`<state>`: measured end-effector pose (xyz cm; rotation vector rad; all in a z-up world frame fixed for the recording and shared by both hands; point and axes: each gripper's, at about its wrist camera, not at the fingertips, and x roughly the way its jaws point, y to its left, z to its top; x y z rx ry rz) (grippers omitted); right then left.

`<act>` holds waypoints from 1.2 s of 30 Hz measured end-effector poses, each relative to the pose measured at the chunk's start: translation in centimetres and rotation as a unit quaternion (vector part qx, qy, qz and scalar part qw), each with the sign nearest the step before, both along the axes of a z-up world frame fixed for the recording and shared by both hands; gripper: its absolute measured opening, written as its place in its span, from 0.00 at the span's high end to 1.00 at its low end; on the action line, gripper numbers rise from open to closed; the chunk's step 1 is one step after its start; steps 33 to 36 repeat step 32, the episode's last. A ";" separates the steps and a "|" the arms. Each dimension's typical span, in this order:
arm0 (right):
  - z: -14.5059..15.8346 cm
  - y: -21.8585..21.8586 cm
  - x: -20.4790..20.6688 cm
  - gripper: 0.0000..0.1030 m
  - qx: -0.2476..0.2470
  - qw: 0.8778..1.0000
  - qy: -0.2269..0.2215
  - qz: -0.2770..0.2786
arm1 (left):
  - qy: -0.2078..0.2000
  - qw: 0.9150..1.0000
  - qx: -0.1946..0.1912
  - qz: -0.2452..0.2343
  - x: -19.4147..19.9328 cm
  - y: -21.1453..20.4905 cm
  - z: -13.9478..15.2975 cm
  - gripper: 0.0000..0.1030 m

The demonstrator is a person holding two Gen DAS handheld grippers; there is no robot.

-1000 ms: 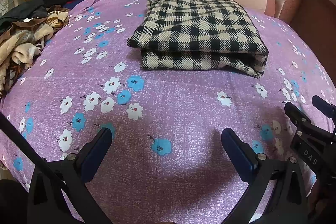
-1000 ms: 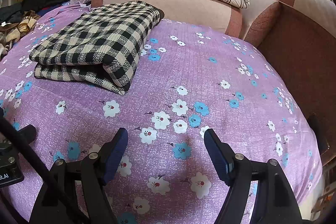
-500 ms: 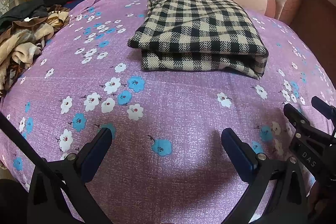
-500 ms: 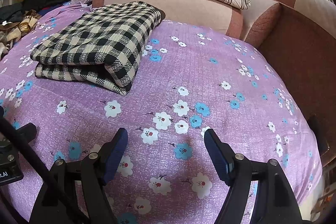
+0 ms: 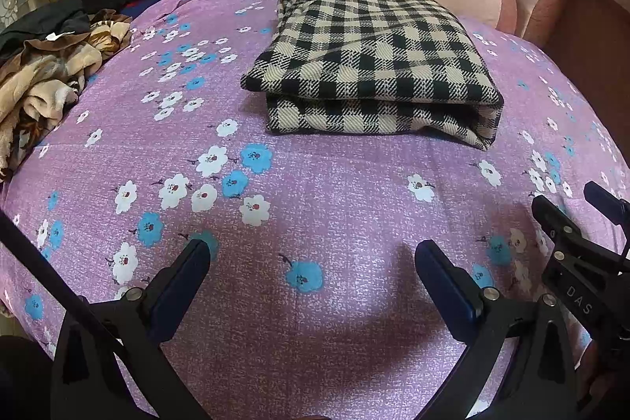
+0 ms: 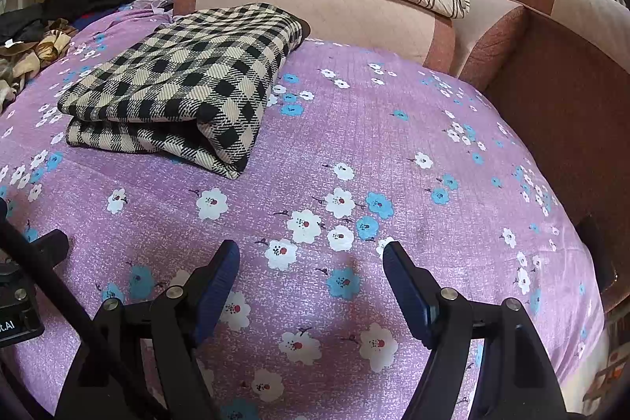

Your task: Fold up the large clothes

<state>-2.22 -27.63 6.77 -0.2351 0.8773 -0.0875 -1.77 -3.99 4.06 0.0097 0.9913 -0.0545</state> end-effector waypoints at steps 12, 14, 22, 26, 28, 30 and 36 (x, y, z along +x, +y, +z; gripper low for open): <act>0.0 0.0 0.0 0.23 0.001 1.000 0.000 -0.001 | -0.001 1.000 0.000 0.001 0.0 0.0 0.0 0.00; 0.0 0.0 0.0 0.23 0.000 1.000 -0.001 -0.001 | 0.000 1.000 0.000 0.000 0.0 0.0 0.0 0.00; 0.3 0.3 -0.1 0.23 0.002 1.000 -0.003 0.002 | -0.002 1.000 0.000 0.001 -0.1 0.0 0.0 0.00; 0.3 0.4 0.0 0.23 0.003 1.000 -0.002 0.001 | -0.002 1.000 -0.002 0.003 0.0 0.1 0.1 0.00; 0.3 0.3 0.0 0.23 0.006 1.000 0.000 0.000 | -0.001 1.000 -0.003 0.004 0.0 0.1 0.2 0.00; 0.2 0.0 0.2 0.22 0.013 1.000 0.005 -0.002 | -0.002 1.000 -0.004 0.007 0.0 0.2 0.2 0.00; 0.1 -0.3 0.4 0.23 0.020 1.000 0.009 -0.005 | -0.003 1.000 -0.005 0.007 0.1 0.2 0.2 0.00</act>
